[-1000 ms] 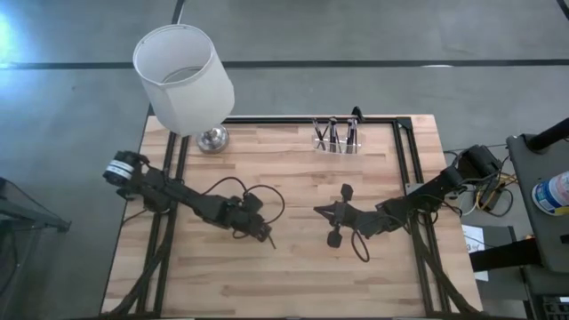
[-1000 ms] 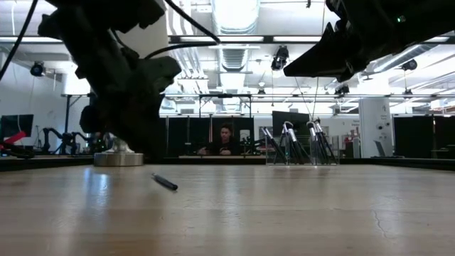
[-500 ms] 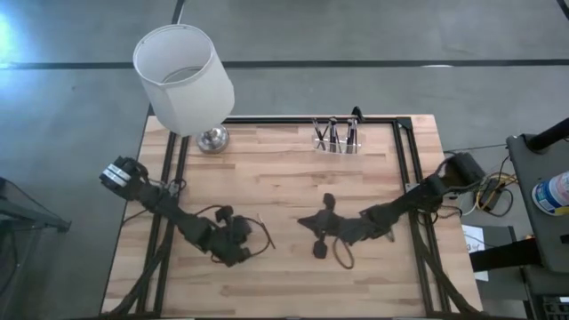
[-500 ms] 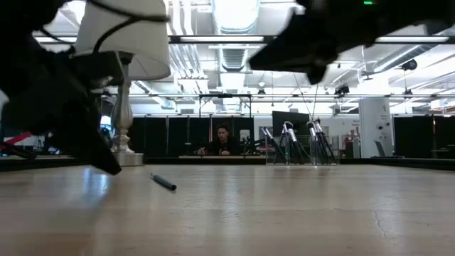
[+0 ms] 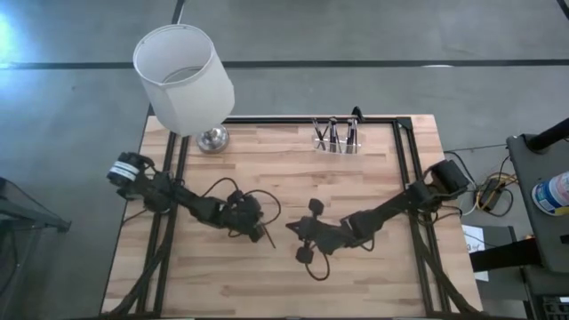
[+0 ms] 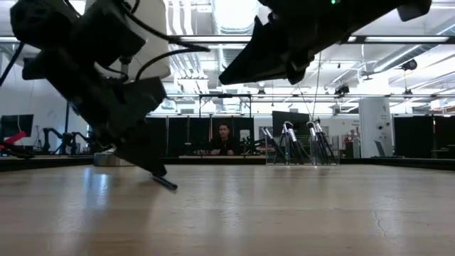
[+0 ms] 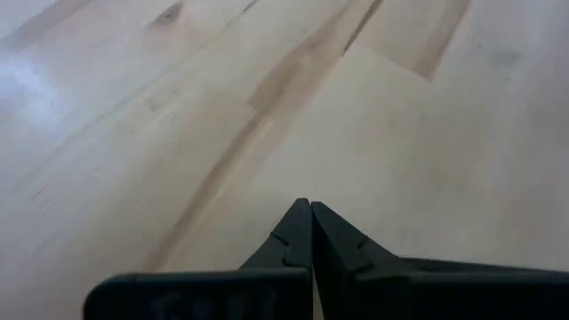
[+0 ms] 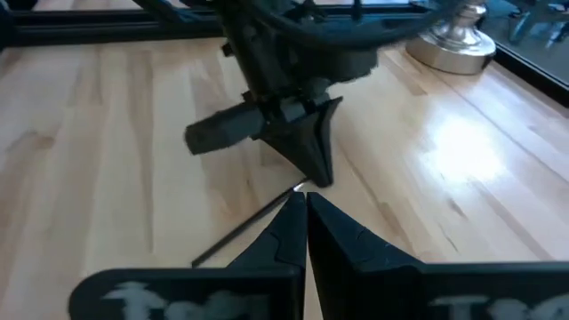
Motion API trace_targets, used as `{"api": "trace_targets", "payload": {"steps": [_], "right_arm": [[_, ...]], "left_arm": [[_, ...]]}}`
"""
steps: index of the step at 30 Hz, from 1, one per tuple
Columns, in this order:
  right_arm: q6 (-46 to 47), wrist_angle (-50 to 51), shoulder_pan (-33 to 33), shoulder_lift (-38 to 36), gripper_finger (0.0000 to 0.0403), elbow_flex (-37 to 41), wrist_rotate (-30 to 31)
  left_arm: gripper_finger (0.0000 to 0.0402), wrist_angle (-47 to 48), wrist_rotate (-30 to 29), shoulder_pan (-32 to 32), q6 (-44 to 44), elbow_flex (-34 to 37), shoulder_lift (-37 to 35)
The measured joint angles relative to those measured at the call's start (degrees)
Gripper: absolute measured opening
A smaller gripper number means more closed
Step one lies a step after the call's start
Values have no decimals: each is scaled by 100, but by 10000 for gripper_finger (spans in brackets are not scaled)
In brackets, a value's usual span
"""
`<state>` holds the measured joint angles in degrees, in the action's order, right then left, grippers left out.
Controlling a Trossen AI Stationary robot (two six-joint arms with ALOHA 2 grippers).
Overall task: Put items in baskets/containers
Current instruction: Put the eyeshadow brush into the transparent organizer
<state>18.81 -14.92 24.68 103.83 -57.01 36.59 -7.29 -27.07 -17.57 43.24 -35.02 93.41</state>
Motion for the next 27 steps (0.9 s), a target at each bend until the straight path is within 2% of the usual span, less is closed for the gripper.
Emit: {"api": "trace_targets", "payload": {"steps": [7,12,15,27], "right_arm": [[9,3,126,-24,9,148,98],[8,-4,144,-26,9,201,112],[-57,-9,146,-28,9,201,110],[-142,-24,186,-37,9,162,106]], "left_arm": [[0,441,79,-134,-357,-344,-122],[0,2117,173,-367,-689,-916,-315],[0,2625,257,-463,-681,-1009,-312],[0,1624,195,-96,-922,-793,146]]}}
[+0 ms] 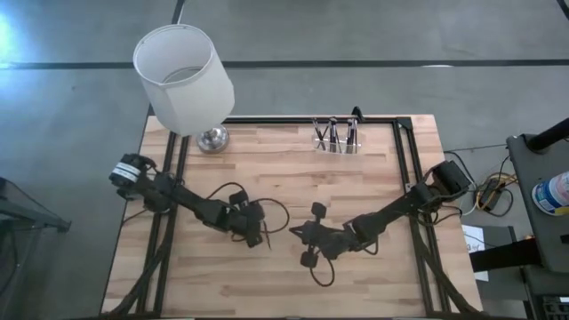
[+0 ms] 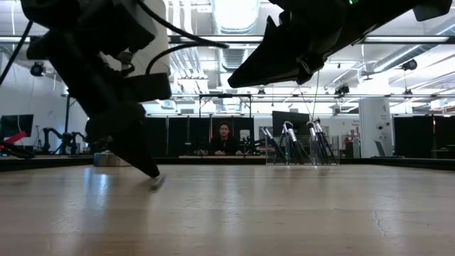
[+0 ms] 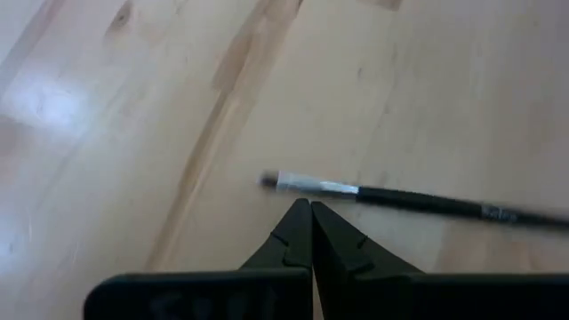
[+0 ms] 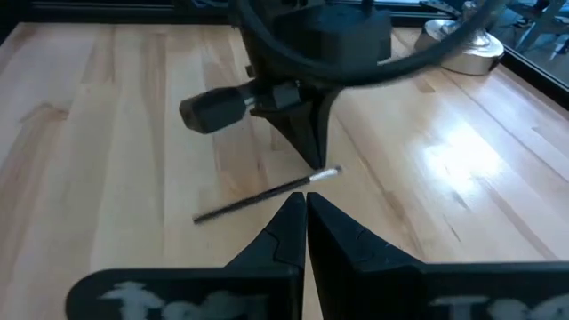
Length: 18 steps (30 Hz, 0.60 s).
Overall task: Put items in baskets/containers
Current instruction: Put the eyeshadow brush into the transparent organizer
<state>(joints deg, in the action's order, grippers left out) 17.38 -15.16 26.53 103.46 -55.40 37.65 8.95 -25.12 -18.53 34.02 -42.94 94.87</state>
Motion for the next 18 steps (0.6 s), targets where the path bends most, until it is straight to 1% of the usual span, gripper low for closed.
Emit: {"api": "trace_targets", "payload": {"steps": [6,9,14,18], "right_arm": [[-44,6,24,0,9,3,-15],[-18,24,39,0,9,4,-20],[21,40,63,0,9,7,-20],[50,98,63,0,9,11,-22]], "left_arm": [[0,-807,1,132,-323,9,202],[0,-1017,41,126,-419,9,250],[0,-756,42,-98,-394,12,168],[0,-247,90,-365,-54,14,-29]]}}
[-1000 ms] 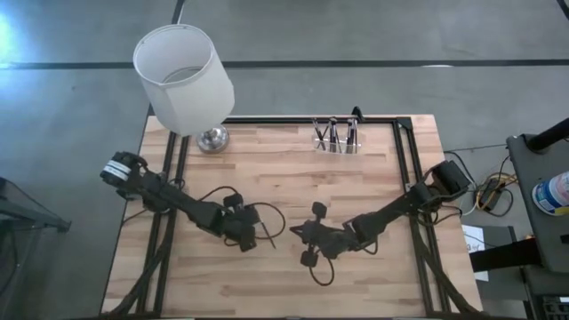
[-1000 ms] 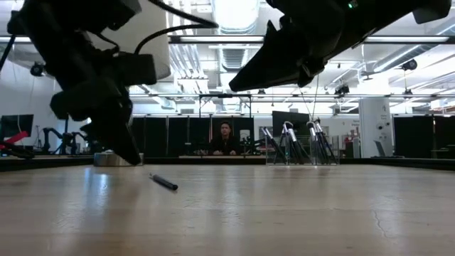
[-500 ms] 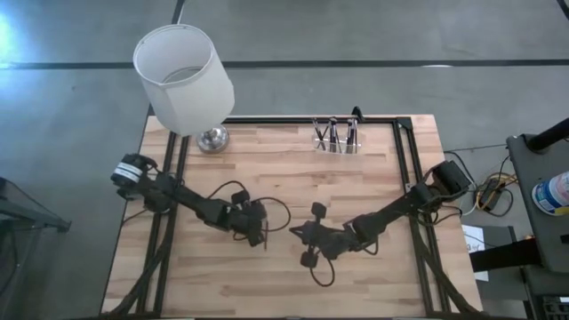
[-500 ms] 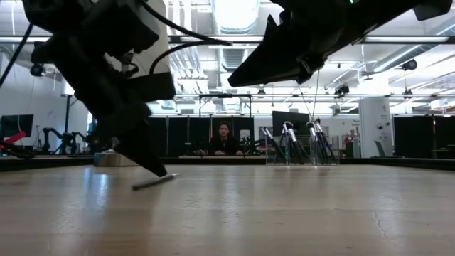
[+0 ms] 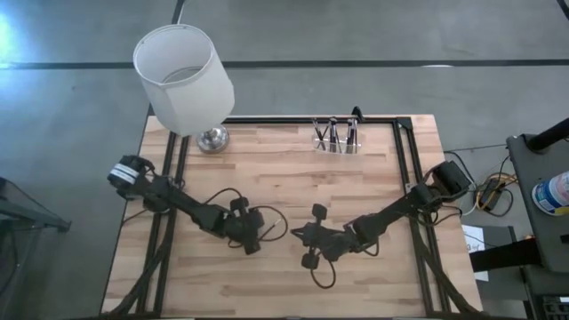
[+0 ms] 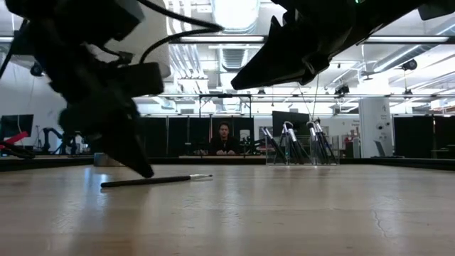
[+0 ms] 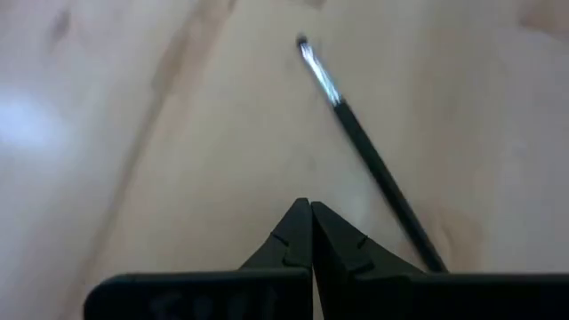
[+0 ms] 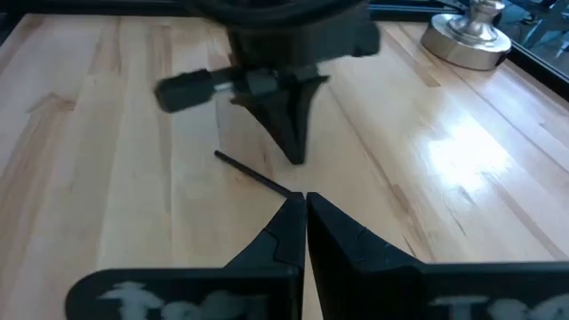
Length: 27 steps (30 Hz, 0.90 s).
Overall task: Put items in baskets/containers
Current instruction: Put the eyeshadow brush into the transparent organizer
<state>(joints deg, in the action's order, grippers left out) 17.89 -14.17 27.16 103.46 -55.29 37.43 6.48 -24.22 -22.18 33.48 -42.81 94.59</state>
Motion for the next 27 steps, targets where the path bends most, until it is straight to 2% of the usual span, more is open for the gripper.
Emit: {"api": "trace_targets", "payload": {"steps": [4,7,10,14,23,27], "right_arm": [[188,39,-4,16,9,2,-7],[164,44,-4,20,9,1,-13],[142,47,2,20,9,-7,-13],[142,65,34,11,9,-7,-9],[144,219,46,9,9,13,-7],[142,219,115,4,9,18,4]], "left_arm": [[0,153,40,-309,326,9,-13],[0,109,-169,-392,434,6,-15],[0,-23,-221,-221,565,-133,-40],[2,-227,90,108,527,-346,-44],[72,-507,292,324,424,-516,-37],[85,-548,200,324,347,-476,-33]]}}
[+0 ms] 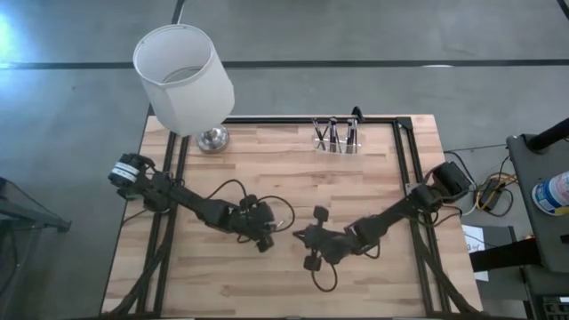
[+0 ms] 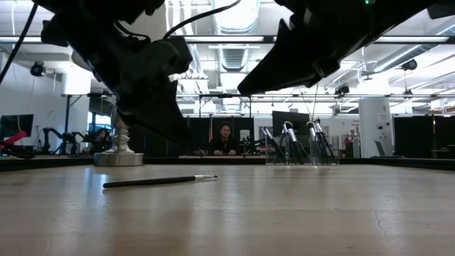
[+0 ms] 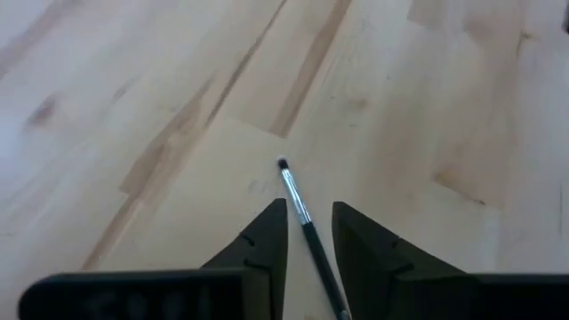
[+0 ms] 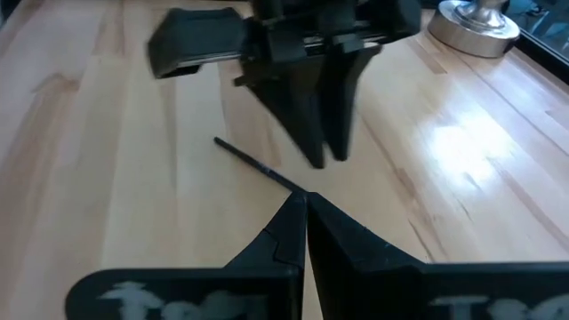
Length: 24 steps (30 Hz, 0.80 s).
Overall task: Put items in baskets/containers
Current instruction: Put the eyeshadow brush into the transparent organizer
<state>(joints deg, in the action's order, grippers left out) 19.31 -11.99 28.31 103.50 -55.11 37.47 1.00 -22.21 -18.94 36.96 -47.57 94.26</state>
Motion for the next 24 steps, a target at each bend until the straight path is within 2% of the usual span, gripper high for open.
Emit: {"api": "trace_targets", "payload": {"steps": [8,13,20,24], "right_arm": [[28,0,243,0,9,2,5],[66,1,354,0,9,4,22],[56,9,466,0,9,6,156],[46,26,497,0,9,6,160]], "left_arm": [[87,-115,-174,21,-195,-11,15],[87,-87,-79,88,-271,-218,353],[88,713,-107,230,-536,-890,922],[88,851,-115,307,-565,-1022,1109]]}}
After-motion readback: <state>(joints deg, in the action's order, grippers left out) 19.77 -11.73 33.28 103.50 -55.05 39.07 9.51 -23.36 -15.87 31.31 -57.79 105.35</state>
